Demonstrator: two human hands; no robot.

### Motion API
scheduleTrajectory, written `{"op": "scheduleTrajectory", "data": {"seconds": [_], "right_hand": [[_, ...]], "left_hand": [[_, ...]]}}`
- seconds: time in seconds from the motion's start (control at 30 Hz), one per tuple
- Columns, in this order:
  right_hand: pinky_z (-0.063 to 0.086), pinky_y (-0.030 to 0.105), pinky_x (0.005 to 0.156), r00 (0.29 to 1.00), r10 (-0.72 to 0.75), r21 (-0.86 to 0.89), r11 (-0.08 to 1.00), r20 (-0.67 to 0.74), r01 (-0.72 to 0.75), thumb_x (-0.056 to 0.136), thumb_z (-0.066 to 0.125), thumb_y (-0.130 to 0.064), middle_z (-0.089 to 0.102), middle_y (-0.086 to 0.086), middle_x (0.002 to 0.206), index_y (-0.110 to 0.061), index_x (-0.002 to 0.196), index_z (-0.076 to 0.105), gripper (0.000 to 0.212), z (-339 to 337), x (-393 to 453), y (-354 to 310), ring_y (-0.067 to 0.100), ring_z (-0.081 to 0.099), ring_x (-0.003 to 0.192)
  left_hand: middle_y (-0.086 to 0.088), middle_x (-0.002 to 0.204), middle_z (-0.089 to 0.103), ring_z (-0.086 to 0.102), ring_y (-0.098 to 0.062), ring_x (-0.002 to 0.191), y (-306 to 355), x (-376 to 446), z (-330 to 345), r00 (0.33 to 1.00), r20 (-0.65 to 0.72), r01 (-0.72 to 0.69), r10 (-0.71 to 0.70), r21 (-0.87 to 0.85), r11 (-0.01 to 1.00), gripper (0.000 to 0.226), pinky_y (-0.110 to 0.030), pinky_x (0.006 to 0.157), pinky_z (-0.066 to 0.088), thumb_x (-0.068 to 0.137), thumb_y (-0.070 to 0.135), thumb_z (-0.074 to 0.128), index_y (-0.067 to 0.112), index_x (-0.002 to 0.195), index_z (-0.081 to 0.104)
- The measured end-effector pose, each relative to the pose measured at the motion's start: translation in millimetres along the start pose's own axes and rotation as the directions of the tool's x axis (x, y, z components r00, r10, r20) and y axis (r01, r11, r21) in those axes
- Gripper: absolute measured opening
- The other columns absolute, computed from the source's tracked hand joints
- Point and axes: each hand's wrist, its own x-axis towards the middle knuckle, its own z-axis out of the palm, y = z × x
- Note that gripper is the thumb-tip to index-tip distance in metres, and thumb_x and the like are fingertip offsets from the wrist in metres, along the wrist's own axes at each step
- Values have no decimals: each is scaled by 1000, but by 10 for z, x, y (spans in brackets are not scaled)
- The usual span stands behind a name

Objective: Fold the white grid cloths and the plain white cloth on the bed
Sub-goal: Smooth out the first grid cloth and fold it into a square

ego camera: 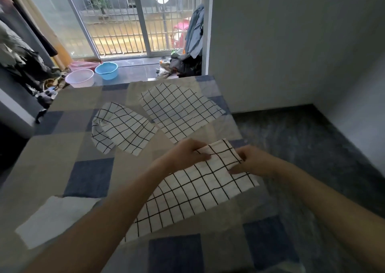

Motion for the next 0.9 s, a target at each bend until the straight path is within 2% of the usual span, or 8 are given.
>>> {"op": "scheduleTrajectory", "data": {"seconds": [0.07,0.2,0.37,0.47,0.53,0.6,0.73,0.9], "right_hand": [[45,18,65,999,-5,-54,999,-54,2,81,74,-22,68,-7,73,-23,81,70,4,-58,70,89,-2,62,64],[38,12,51,912,-135,-72,991,-389,116,86,69,-25,51,-7,57,-23,67,58,22,-342,202,-189,-3,45,47],[27,14,46,577,-404,-223,906,-710,361,86,65,-25,50,-2,53,-13,61,55,29,-780,108,-791,4,38,47],[29,6,55,349,-566,-409,805,-747,430,85,67,-21,53,-7,63,-13,70,61,19,-894,-52,-978,2,41,54],[31,1,64,275,-640,-489,744,-718,456,84,71,-19,56,-10,74,-12,78,66,10,-847,-168,-975,-1,45,65],[34,1,67,325,-676,-505,722,-661,473,82,73,-17,55,-10,78,-10,81,67,10,-696,-242,-823,-2,45,68],[42,11,67,550,-692,-477,721,-467,503,79,75,-19,56,-12,80,-15,80,67,9,-200,-371,-291,-1,52,71],[45,22,67,730,-665,-443,708,-158,550,82,70,-29,60,-17,84,-28,82,65,6,523,-521,455,0,53,78]], "left_hand": [[5,72,62,54,-4,64,7,62,-163,1000,-13,-6,7,121,993,14,-24,66,45,92,31,61,21,87,69],[3,83,67,62,-10,78,129,146,-659,979,-203,2,31,159,987,15,-32,74,48,94,32,60,21,90,70],[5,95,71,63,-10,88,536,66,-1282,799,-564,-142,209,161,977,7,-36,81,51,91,31,64,31,95,70],[6,98,72,64,-14,93,662,-82,-1392,678,-668,-237,307,197,951,11,-45,85,50,89,27,69,32,98,71],[8,96,71,62,-16,94,655,-218,-1335,664,-670,-253,332,216,943,14,-47,84,50,89,26,69,36,99,69],[9,96,70,61,-17,93,557,-359,-1173,710,-628,-229,317,221,948,17,-46,81,50,88,25,69,37,101,69],[11,100,71,61,-11,96,171,-640,-613,803,-483,-217,349,309,926,20,-40,83,50,84,14,71,27,100,75],[14,110,66,56,-3,106,-253,-989,351,966,-201,-103,163,279,955,37,-30,93,48,78,24,49,29,105,73]]}}
